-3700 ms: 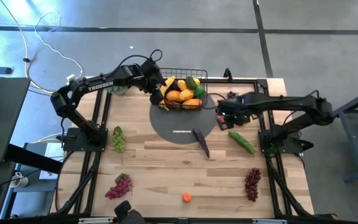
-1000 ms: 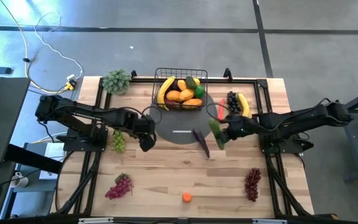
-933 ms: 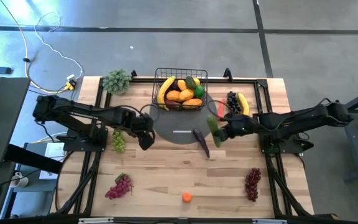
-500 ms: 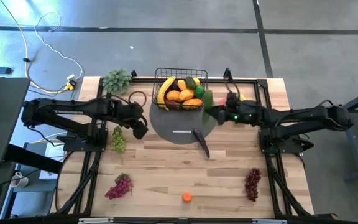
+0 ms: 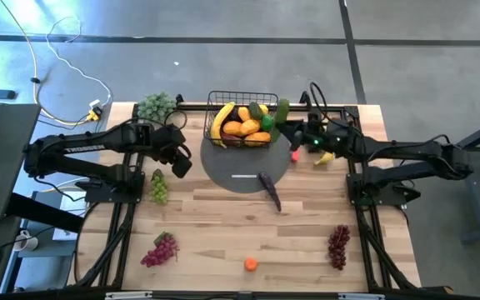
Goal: Build produce basket
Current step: Put the cucumber into the black wire basket
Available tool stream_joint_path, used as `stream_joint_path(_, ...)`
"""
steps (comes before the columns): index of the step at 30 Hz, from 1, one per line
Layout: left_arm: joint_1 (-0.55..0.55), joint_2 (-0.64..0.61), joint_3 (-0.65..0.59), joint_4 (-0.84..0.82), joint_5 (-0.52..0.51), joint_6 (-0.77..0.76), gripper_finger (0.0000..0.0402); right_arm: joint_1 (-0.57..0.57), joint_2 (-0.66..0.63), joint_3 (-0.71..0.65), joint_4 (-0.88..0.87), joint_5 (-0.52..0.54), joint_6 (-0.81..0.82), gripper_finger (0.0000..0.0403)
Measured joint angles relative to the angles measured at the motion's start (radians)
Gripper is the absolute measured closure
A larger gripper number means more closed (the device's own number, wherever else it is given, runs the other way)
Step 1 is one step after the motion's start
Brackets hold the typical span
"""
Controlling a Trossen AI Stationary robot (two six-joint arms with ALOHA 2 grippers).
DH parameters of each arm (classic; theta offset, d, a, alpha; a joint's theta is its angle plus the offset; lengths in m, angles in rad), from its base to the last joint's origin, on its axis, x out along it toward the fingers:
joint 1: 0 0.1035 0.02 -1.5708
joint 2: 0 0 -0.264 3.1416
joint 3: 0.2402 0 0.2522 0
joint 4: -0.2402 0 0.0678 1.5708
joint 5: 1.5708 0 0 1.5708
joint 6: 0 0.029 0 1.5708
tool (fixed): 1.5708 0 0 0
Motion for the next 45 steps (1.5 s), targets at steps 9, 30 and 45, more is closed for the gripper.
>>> stream_joint_path(9,0.085,0.0,0.0,-0.115,-0.013,0.057,0.0166,-0.055,0.168,0.201,-0.078,-0.014,-0.126,0.0315)
stream_joint_path(30,0.128,0.0,0.0,-0.164,-0.001,0.127,0.0154,-0.075,0.757,0.667,-0.173,-0.046,-0.197,0.0315)
stream_joint_path(45,0.128,0.0,0.0,-0.163,-0.001,0.123,0.0154,-0.098,0.881,0.693,-0.253,-0.046,-0.028,0.0316)
